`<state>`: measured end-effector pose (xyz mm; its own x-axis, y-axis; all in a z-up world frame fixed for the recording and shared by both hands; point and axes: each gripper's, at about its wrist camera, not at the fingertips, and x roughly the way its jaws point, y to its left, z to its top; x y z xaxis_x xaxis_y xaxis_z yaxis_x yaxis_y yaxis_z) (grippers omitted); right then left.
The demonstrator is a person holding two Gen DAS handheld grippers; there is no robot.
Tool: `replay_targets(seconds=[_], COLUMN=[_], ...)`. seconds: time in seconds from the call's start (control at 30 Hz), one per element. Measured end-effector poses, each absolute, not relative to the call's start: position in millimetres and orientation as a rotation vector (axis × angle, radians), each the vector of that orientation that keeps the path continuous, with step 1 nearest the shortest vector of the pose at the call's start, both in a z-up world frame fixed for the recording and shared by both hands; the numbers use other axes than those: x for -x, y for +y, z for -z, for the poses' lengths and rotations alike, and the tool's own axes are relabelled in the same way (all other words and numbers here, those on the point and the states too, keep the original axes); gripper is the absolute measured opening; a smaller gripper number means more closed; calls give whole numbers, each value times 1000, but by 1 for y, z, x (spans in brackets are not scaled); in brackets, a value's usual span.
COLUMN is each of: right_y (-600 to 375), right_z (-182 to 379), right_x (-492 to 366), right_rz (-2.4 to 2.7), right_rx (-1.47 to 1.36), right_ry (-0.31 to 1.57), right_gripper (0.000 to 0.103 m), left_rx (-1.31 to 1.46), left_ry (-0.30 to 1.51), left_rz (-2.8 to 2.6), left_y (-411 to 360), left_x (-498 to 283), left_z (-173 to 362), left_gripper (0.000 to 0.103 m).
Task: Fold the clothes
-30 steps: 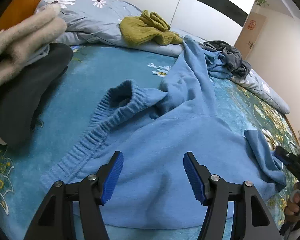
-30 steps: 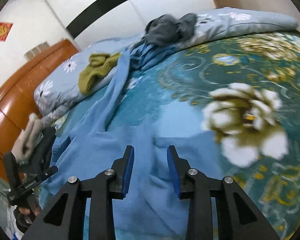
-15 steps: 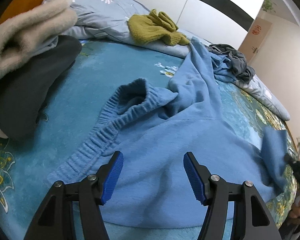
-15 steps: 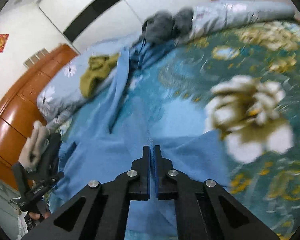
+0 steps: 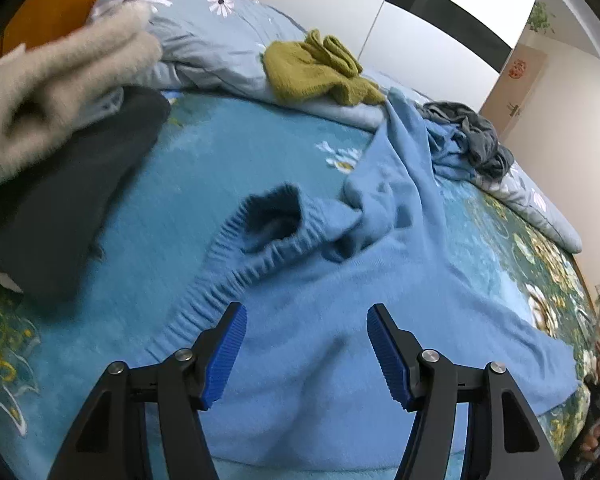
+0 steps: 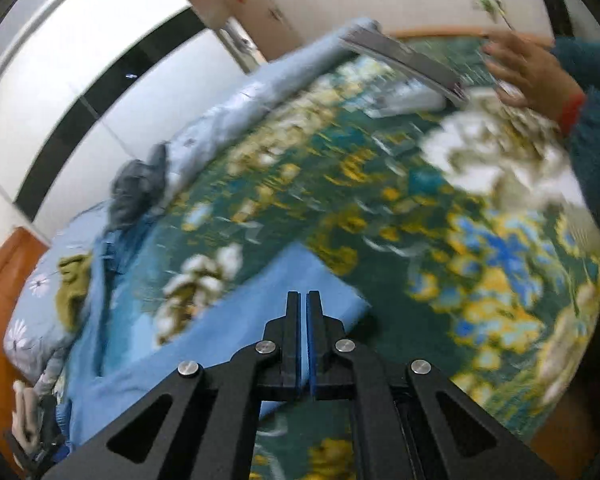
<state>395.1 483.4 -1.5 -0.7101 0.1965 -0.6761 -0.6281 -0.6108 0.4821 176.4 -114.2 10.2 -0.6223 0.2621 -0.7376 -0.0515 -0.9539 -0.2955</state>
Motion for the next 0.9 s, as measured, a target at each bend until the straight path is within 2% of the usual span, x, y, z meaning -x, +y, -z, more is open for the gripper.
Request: replay_targets(seconds=[0.17,0.3,0.47,0.57,0.7,0.77,0.9], right_y=[478,463,437,414,390,380,369], right_z=[1,-12,-19,-20,-18,-17,-11], right_x=[-386,-363,-316,-278,-244,-229,-210], right_rz=[-2341,-2405,-2470,-2506,-2541,-2551,-2544], right_rx=[821,850,949,1029,1105,1145,1205], right_ry=[1017,975,914,847,785,754,714], right_gripper=[2,3,3,3,3,3,3], left_rx=[1225,1223,1220,1209,1192,1168,1115], left_ry=[-352,-270,-195,-218,-364,-430,-563], left_rz=[-2735,-2740,-2603,-2560,-2468,-2498,-2557], left_y=[-129,-129,-106,-100,-110,-120,-140], left_x=[-160,-138,-112,-100,-89,-87,-83], left_z=[-21,-19,-6,2,8,7,3], left_gripper=[67,67,68,66,42,14,10])
